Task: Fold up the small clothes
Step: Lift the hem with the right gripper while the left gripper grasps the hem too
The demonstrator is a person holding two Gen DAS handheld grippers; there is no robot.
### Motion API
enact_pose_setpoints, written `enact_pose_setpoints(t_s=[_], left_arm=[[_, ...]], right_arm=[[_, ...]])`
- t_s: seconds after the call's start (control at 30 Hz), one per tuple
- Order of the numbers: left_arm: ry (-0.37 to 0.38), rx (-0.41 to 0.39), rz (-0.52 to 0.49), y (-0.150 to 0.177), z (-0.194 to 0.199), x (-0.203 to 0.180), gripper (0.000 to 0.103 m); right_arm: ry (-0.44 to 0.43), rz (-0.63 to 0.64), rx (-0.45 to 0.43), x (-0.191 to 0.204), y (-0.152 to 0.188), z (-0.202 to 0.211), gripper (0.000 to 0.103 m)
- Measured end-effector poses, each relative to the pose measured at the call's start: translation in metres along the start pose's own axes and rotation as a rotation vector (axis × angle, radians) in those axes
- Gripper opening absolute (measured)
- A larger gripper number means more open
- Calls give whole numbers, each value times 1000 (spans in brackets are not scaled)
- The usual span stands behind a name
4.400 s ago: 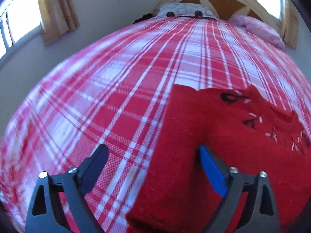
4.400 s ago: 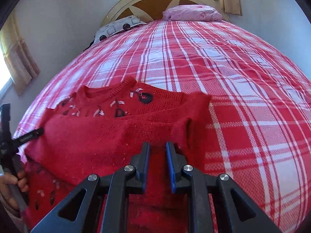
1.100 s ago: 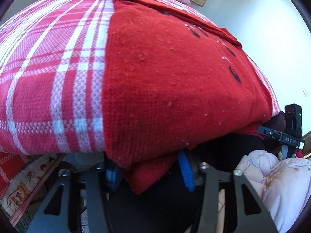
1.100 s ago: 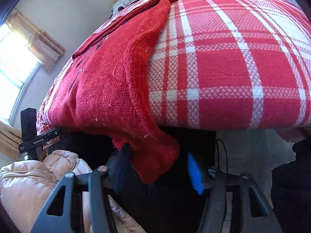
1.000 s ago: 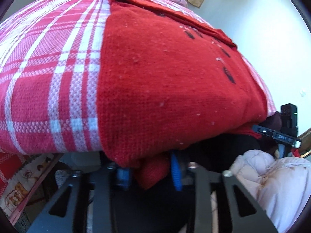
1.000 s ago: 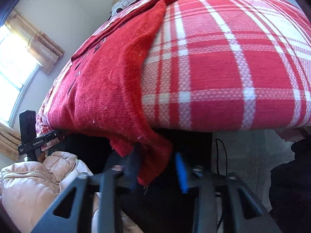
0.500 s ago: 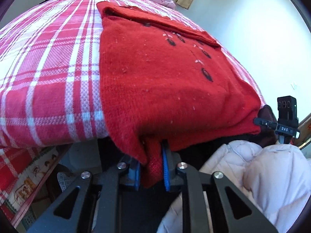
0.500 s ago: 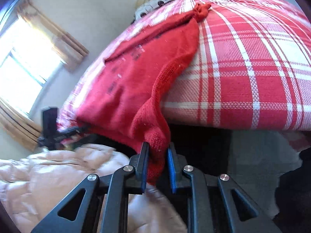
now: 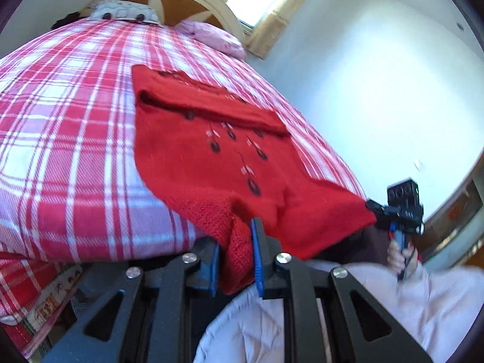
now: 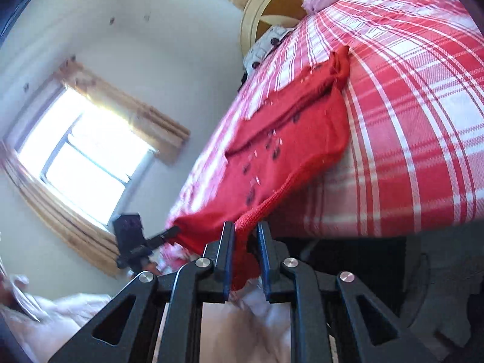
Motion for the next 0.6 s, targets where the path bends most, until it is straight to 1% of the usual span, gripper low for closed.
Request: enact_pose_setpoints(t_s=[0.07, 0.13, 0.17, 0.23, 0.27, 0.3, 0.33, 0.4, 0.43, 0.47, 0.5, 0.53, 0.57, 0.6], left_arm=[[-22, -4, 41, -12, -5, 12, 19], [-69, 8, 105, -28, -14, 31, 19], [-87, 18, 125, -34, -19, 38, 19], [-125, 27, 148, -50, -31, 52, 19], [-158, 32, 154, -57, -37, 57, 16], [-183, 36, 151, -62, -42, 61, 16], [-195, 36, 143, -65, -44, 62, 16], [-191, 26, 119, -66, -43, 60, 16], [-189, 24, 109, -65, -43, 59, 16], [-191, 24, 93, -64, -42, 57, 16], [-197, 31, 72, -61, -41, 55, 16], [-195, 37, 58, -58, -38, 53, 16], [-193, 45, 44, -54, -37, 53, 16], [-196, 60, 21, -46, -34, 53, 17]], right_arm=[[-45, -36, -29, 1, -20, 1, 4], [-67, -53, -60, 2, -44, 1, 5], [-44, -39, -76, 2, -56, 0, 4], [64, 5, -108, -1, -77, -7, 5], [117, 36, -124, 0, -85, -11, 5], [156, 57, -135, 1, -90, -13, 5], [155, 52, -129, 1, -91, -14, 5], [143, 44, -73, 0, -84, -16, 5], [160, 51, -33, 0, -75, -18, 6], [175, 55, 0, -2, -66, -18, 11], [187, 49, 38, -7, -51, -18, 27], [192, 35, 59, -13, -40, -17, 42], [196, 17, 71, -20, -30, -15, 73], [202, -20, 69, -31, -15, -12, 84]])
Point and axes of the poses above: each gripper's, at about its wrist camera, not at the fingertips, and z roughly against the way its jaws point, x to its left, y to its underside, the point moved 3 cm from there along -z, roughly the way its jaws point, and after that the axes turned 11 degrees about -z, right-handed, at the moved point
